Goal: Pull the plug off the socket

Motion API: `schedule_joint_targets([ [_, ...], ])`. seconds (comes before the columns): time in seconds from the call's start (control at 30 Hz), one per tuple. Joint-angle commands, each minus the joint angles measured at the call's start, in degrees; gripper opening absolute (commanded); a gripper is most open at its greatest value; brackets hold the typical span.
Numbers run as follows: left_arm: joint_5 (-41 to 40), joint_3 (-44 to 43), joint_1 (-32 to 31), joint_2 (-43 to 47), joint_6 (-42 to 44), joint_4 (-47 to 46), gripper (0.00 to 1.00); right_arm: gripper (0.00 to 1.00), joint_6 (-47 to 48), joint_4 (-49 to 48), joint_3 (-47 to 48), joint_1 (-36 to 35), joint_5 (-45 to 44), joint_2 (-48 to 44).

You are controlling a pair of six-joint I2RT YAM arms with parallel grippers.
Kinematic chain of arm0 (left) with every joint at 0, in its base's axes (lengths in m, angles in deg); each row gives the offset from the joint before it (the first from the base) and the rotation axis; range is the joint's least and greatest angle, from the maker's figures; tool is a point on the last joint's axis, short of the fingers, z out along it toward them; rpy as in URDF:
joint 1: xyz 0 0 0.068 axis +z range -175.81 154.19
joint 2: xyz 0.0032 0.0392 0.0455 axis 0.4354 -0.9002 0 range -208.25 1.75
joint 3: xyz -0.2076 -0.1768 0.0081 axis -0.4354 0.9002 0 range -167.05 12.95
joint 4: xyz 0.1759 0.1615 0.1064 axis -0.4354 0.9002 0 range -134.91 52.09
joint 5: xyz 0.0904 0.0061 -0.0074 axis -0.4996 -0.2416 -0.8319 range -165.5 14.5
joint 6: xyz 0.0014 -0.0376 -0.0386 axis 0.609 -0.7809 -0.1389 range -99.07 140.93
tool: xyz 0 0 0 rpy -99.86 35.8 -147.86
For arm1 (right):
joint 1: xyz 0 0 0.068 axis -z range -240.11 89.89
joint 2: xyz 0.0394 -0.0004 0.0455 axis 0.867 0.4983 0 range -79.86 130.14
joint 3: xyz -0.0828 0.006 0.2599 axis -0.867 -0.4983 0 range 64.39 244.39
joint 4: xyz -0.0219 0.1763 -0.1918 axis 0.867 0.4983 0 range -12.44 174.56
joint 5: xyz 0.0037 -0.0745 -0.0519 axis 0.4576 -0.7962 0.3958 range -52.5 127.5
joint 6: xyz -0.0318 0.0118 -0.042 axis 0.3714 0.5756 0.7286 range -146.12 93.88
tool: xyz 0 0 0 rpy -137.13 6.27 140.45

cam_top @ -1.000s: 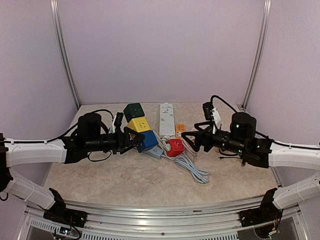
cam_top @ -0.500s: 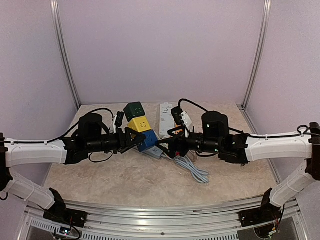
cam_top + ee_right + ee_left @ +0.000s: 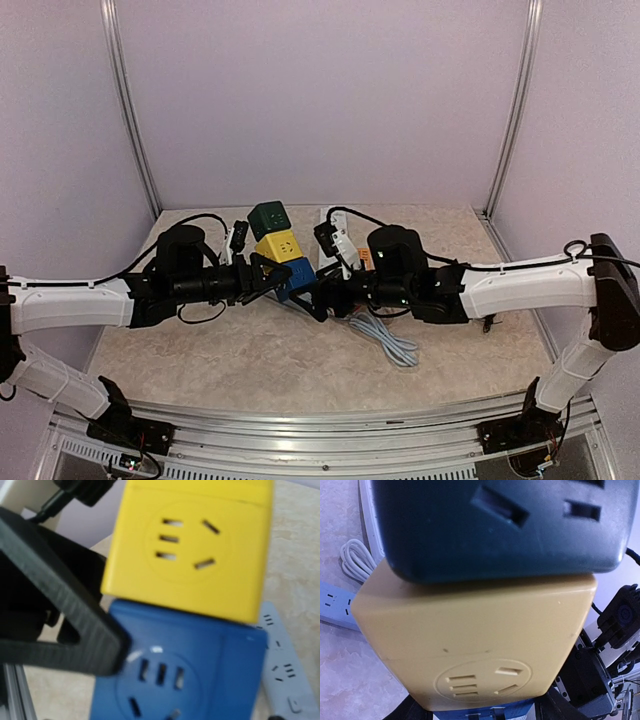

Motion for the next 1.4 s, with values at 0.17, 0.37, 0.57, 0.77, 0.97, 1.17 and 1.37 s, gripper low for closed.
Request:
schedule_joint_targets([
  [0.17,-0.4,-2.8,-0.5,1.7,1.8,-5.1,0.33,0.91,-3.7,2.9,3.9,-0.9,-2.4,3.8],
  [0.37,-0.4,-2.7,-0.5,1.6,1.7,-5.2,0.33,0.85,-5.1,3.4,5.0,-0.9,-3.8,4.5],
  [0.57,-0.5,-2.6,-0.5,1.7,1.7,-5.2,0.33,0.78,-7.0,3.7,6.1,-0.9,-4.9,5.6],
  [0.77,-0.5,-2.4,-0.5,1.8,1.8,-5.3,0.33,0.61,-7.4,3.4,6.4,-0.9,-4.4,6.1],
  [0.97,-0.9,-2.0,-0.4,2.0,1.3,-5.1,0.40,0.27,-7.4,2.9,6.0,-0.9,-5.0,6.1],
  [1.17,-1.8,-1.6,-0.3,2.5,1.0,-4.6,0.71,0.00,-7.8,1.1,4.6,-0.9,-7.3,4.4],
  [1.37,-2.7,-0.1,1.4,3.8,-0.8,-3.9,0.99,0.00,-7.7,-2.6,1.7,-0.9,-8.3,1.8],
])
